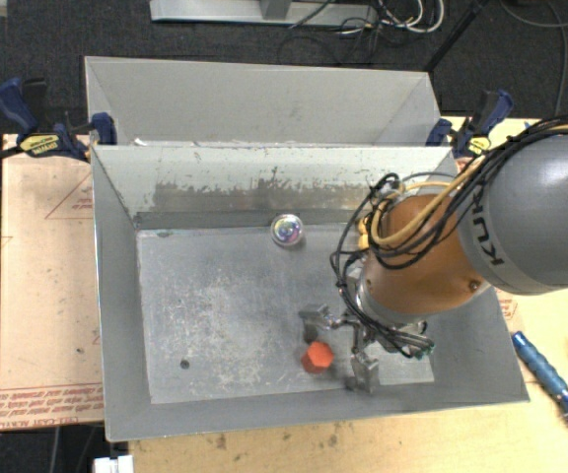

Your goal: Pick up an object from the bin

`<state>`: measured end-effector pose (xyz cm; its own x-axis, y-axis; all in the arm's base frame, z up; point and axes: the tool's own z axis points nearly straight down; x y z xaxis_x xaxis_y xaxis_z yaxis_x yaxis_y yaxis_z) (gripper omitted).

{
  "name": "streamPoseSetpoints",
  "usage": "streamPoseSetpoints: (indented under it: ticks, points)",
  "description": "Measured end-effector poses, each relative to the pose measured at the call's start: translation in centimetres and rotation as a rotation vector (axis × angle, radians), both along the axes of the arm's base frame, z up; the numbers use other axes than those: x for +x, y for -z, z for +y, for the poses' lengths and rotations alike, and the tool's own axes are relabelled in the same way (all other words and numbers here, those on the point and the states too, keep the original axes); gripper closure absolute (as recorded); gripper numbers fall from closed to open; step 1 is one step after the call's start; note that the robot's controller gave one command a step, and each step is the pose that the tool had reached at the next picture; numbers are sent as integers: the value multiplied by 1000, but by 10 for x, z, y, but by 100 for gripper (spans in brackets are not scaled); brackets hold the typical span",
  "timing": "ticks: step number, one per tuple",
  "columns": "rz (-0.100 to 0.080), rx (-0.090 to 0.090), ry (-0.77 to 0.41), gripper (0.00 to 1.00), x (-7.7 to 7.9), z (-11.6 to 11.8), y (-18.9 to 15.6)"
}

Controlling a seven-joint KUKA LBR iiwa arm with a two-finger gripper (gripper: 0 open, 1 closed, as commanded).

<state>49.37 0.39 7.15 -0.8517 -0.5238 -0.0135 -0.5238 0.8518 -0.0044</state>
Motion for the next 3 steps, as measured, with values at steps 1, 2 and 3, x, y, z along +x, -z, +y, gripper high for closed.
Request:
streamPoseSetpoints:
  ticks: [1,2,3]
  points:
    - [11,-5,-547,0,-4,25,2]
    - [12,-6,-546,100,-4,25,1]
    - [2,-7,-498,100,19,21,-122]
